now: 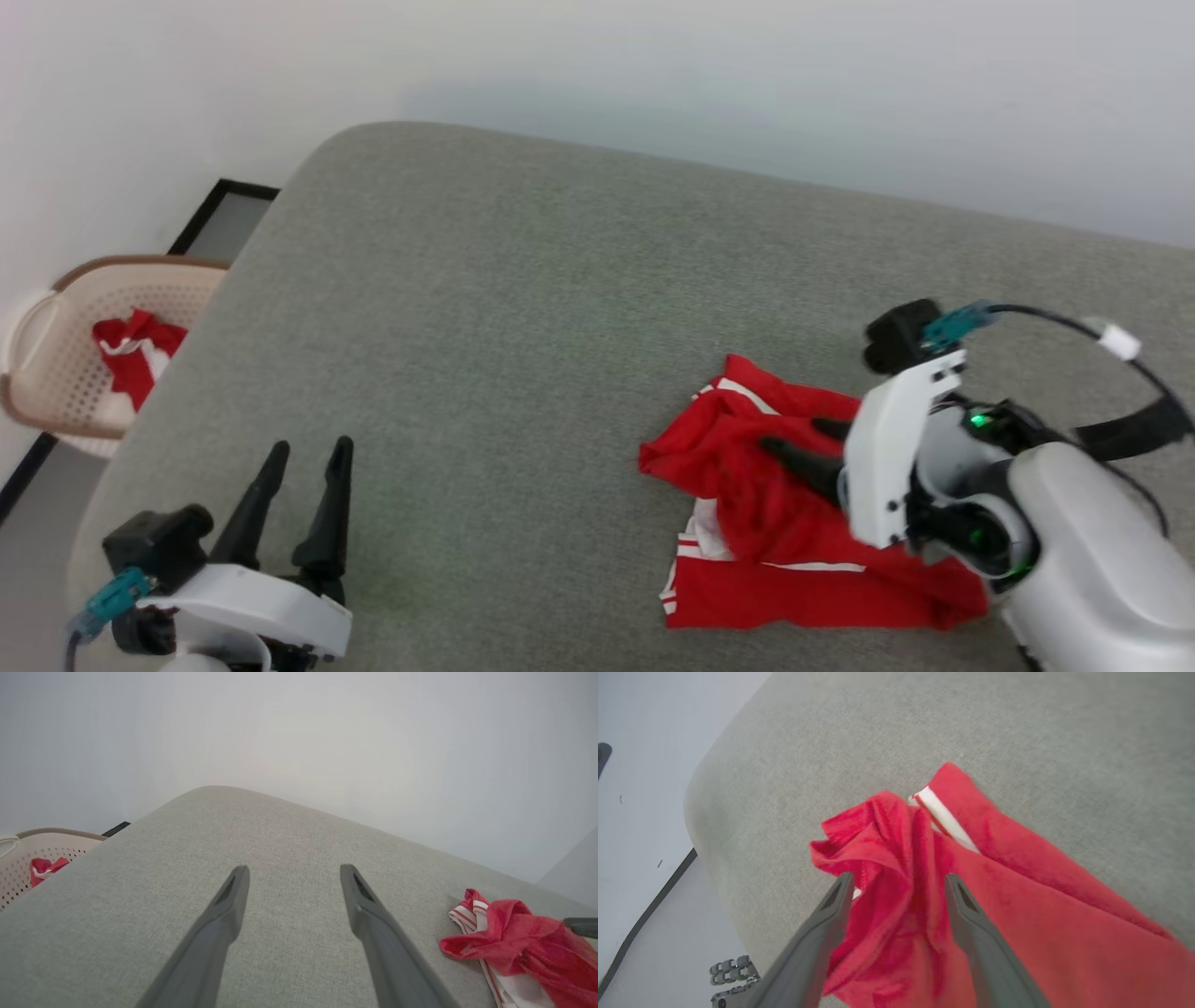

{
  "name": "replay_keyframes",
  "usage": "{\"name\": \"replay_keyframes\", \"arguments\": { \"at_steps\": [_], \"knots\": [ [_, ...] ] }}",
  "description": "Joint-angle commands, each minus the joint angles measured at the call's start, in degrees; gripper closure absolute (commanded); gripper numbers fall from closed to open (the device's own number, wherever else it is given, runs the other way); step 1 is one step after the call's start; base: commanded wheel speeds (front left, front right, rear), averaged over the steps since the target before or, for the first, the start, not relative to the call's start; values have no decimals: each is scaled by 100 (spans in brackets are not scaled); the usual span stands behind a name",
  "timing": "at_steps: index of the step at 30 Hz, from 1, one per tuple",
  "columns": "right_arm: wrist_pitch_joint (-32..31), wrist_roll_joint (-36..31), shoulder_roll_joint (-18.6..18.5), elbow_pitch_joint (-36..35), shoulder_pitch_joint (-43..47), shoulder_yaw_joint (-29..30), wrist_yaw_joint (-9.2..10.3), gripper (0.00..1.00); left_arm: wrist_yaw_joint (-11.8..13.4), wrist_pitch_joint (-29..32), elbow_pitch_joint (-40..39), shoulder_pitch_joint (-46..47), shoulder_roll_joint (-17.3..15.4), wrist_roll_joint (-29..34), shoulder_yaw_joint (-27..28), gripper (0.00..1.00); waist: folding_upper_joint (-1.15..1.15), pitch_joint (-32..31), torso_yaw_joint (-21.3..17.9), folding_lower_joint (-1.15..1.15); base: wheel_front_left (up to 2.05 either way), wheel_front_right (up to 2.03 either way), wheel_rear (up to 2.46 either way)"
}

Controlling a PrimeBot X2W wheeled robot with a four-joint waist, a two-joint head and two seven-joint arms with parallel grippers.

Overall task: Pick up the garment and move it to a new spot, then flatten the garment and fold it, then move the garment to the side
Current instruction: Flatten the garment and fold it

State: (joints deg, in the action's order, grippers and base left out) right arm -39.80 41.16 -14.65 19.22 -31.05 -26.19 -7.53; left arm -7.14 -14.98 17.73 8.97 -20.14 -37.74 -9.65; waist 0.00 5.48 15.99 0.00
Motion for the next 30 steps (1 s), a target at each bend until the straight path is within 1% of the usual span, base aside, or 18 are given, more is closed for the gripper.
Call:
{"name": "replay_keyframes", "arguments": {
  "at_steps": [1, 8, 16, 17, 18, 26, 30],
  "knots": [
    [122, 54, -107, -106, 57, 84, 9, 0, -37, -20, -41, -70, -21, 21, 56, 0, 0, -51, -164, 0, 0, 0, 0],
    [781, -71, -545, -650, 460, 462, 8, 0, -44, -15, -173, -248, -87, 72, 247, 0, 0, -138, -592, 0, 0, 0, 0],
    [1900, -392, -933, -1030, 1118, 977, 9, 0, -34, -15, -301, -500, -157, 132, 447, 0, 0, -284, -1102, 0, 0, 0, 0],
    [2042, -451, -960, -1053, 1213, 1032, 8, 0, -35, -15, -311, -537, -166, 137, 460, 0, 0, -301, -1159, 0, 0, 0, 0],
    [2042, -451, -960, -1053, 1213, 1032, 8, 0, -35, -15, -311, -537, -166, 137, 460, 0, 0, -301, -1159, 0, 0, 0, 0],
    [3147, -916, -1126, -1009, 1869, 1433, 8, 0, -36, -15, -304, -771, -209, 246, 648, 0, 0, -482, -1552, 0, 0, 0, 0],
    [3677, -1078, -1132, -990, 2131, 1563, 8, 0, -36, -16, -278, -880, -215, 328, 744, 0, 0, -548, -1676, 0, 0, 0, 0]
  ]
}}
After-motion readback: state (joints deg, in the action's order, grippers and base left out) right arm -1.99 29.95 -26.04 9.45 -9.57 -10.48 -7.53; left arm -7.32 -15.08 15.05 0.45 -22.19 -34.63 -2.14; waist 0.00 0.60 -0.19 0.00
